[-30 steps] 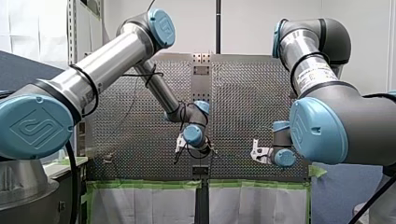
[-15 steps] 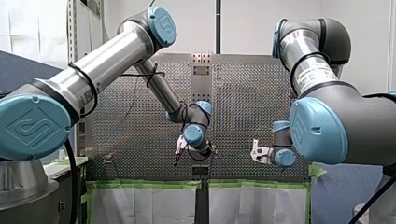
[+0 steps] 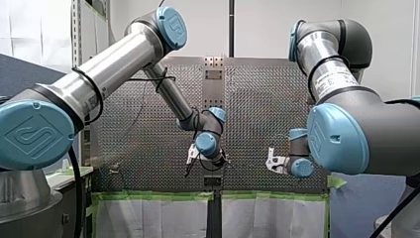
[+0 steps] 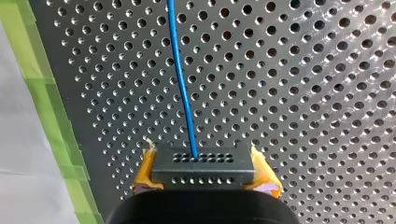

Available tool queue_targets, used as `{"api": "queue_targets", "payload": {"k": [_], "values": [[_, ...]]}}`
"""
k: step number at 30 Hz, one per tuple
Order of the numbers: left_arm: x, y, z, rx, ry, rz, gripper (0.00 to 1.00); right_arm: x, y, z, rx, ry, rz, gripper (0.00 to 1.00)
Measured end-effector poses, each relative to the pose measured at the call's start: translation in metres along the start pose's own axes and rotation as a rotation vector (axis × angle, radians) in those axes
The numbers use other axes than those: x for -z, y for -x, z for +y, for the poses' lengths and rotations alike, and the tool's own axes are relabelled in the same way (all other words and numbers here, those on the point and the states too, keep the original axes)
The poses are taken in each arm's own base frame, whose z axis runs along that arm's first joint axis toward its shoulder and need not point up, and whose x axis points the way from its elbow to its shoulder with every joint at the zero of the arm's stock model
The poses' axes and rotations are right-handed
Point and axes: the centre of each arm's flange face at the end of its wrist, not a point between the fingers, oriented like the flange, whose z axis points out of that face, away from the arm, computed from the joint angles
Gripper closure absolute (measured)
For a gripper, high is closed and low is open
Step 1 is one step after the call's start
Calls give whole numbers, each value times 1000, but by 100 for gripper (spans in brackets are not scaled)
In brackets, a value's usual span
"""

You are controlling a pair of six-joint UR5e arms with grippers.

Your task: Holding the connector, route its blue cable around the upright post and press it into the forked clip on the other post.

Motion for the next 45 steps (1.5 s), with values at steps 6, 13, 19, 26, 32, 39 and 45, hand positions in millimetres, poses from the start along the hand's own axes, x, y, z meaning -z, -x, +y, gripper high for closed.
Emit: {"api": "queue_targets", "payload": {"k": [6,13,19,26,32,39,45], "values": [[0,0,0,2,0,1,0,1,1,0,2,0,-5,100],[1,0,2,4,36,-1,0,3,3,-1,13,1,-29,100],[5,-2,1,-2,71,-3,0,12,11,-7,49,13,-77,100],[8,-3,1,-4,118,-7,0,27,23,-10,105,51,-132,100],[10,-4,2,-7,146,-6,0,37,29,-15,152,66,-172,100],[18,-9,-1,-30,144,31,0,52,38,-17,171,69,-181,100],[32,-25,-6,-59,132,75,0,63,31,-21,170,65,-149,100]]}}
